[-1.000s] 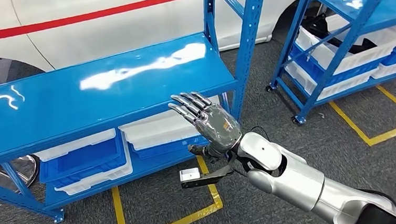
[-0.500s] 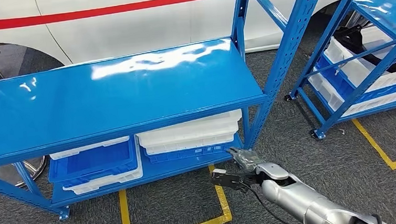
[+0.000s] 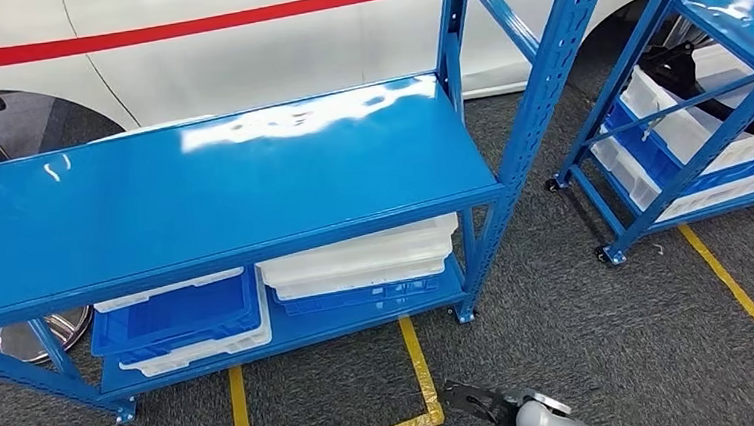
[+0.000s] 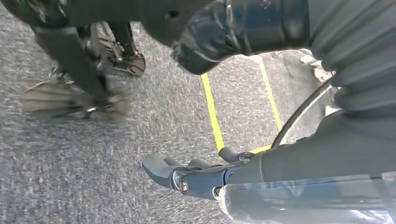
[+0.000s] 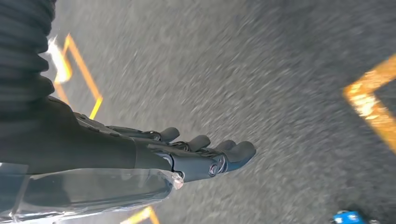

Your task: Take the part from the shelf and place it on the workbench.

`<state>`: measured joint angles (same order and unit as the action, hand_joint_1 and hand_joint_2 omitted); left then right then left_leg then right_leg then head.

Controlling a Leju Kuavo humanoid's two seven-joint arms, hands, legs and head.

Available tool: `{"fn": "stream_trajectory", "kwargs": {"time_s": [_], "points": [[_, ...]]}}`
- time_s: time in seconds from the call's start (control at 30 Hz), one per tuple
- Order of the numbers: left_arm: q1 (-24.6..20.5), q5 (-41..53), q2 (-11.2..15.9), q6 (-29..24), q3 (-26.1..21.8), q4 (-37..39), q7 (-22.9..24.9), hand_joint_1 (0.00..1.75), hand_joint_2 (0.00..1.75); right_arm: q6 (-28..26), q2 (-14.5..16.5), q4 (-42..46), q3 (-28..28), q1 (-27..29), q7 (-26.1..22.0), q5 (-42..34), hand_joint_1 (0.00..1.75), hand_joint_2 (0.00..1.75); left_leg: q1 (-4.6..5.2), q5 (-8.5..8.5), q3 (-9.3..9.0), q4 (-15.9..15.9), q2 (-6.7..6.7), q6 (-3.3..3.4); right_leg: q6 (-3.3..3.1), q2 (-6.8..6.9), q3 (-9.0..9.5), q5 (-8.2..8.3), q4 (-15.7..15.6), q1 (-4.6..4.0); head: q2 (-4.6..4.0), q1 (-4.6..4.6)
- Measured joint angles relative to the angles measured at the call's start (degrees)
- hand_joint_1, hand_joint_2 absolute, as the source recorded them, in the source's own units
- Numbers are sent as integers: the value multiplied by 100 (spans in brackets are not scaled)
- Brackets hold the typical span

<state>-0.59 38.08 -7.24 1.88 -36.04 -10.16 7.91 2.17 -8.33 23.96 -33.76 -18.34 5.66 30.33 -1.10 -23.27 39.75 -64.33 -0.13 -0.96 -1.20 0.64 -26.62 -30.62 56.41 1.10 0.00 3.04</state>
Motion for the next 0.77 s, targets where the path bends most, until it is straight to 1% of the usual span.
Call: {"fn": "stream_trajectory", "kwargs": {"time_s": [0.03,0.07,0.1,0.13,0.17,0.2,0.23,0.27,0.3,0.33,0.37,0.4,0.43,0.47,0.5,0.53,0.57,0.6,0.67,0.7,0.77], "points": [[59,-117,17,-4,101,2,-24,0,175,-7,31,0,105,39,-21,-93,0,175,4,68,-186,317,7,22,46,4,21,-55,19,-1,0,1],[111,-232,35,-8,202,3,-49,0,175,-12,57,0,211,81,-39,-184,0,175,14,65,-295,495,9,55,89,14,35,-101,32,-10,0,2],[157,-352,52,-13,310,3,-74,0,175,-18,80,0,320,130,-56,-279,0,175,30,1,-338,541,2,100,129,25,42,-134,31,-20,0,1],[197,-472,72,-22,418,2,-99,0,175,-22,105,0,428,184,-72,-375,0,175,35,-33,-348,555,-6,153,164,33,66,-157,21,-20,0,2],[236,-584,91,-32,521,-6,-121,0,175,-25,127,0,525,247,-86,-465,0,175,34,-54,-364,560,-10,193,193,32,94,-188,20,-13,0,1],[264,-695,105,-41,620,-22,-144,0,131,-28,148,-1,617,322,-105,-554,0,175,31,-76,-389,571,-9,235,219,22,93,-245,79,-3,0,1],[280,-805,124,-51,719,-50,-169,0,87,-30,166,-4,702,406,-125,-641,0,131,23,-94,-418,589,-7,271,238,9,31,-348,245,5,0,2],[284,-912,141,-58,814,-92,-193,0,44,-32,179,-18,782,502,-140,-726,0,87,22,-110,-442,603,-5,303,251,-5,-119,-501,550,13,0,2],[278,-1017,159,-64,907,-142,-218,0,0,-33,192,-40,859,609,-154,-809,0,44,31,-131,-460,606,-6,333,259,-16,-343,-670,949,14,0,2],[267,-1119,180,-69,1000,-202,-240,0,0,-36,205,-72,936,723,-163,-890,0,0,44,-150,-475,605,-10,354,265,-22,-594,-812,1356,15,0,2],[253,-1218,197,-73,1089,-273,-261,0,0,-38,218,-116,1015,851,-170,-969,0,0,60,-170,-494,603,-17,367,264,-28,-810,-863,1658,15,0,2],[239,-1308,213,-76,1170,-352,-280,0,0,-40,232,-164,1091,981,-181,-1041,0,0,77,-190,-519,602,-25,374,250,-32,-930,-784,1751,12,0,2],[223,-1397,225,-80,1252,-438,-299,0,0,-45,246,-218,1168,1110,-193,-1113,0,0,94,-211,-551,601,-34,374,222,-35,-940,-586,1610,4,0,2],[204,-1489,235,-85,1337,-534,-319,0,0,-52,261,-275,1250,1232,-208,-1186,0,0,111,-233,-589,600,-40,372,178,-37,-850,-314,1279,-14,0,2],[186,-1579,242,-88,1421,-621,-337,0,0,-61,272,-330,1331,1343,-224,-1254,0,0,125,-253,-621,600,-41,365,119,-38,-715,-79,888,-40,0,2],[164,-1671,252,-91,1508,-704,-358,0,0,-74,287,-382,1413,1443,-240,-1326,0,0,141,-271,-643,596,-40,351,70,-33,-597,91,556,-66,0,2],[148,-1770,268,-95,1600,-783,-379,0,0,-87,304,-427,1500,1537,-254,-1404,0,0,151,-293,-651,587,-35,338,46,-29,-521,181,340,-86,0,0],[145,-1871,291,-99,1692,-850,-398,0,0,-100,333,-457,1585,1632,-267,-1482,0,0,157,-310,-651,581,-30,330,56,-28,-491,194,252,-97,0,0],[173,-2092,344,-109,1890,-948,-438,0,0,-119,391,-485,1759,1817,-294,-1658,0,0,154,-337,-655,574,-20,320,100,-35,-479,201,225,-105,0,-1],[206,-2208,370,-114,1993,-974,-461,0,0,-123,419,-486,1846,1900,-312,-1748,0,0,148,-340,-667,578,-17,316,105,-42,-475,193,229,-110,0,-1],[268,-2378,396,-121,2146,-995,-492,0,0,-129,447,-485,1979,1999,-345,-1882,0,0,142,-342,-684,581,-11,307,87,-49,-470,185,233,-119,0,-1]]}}
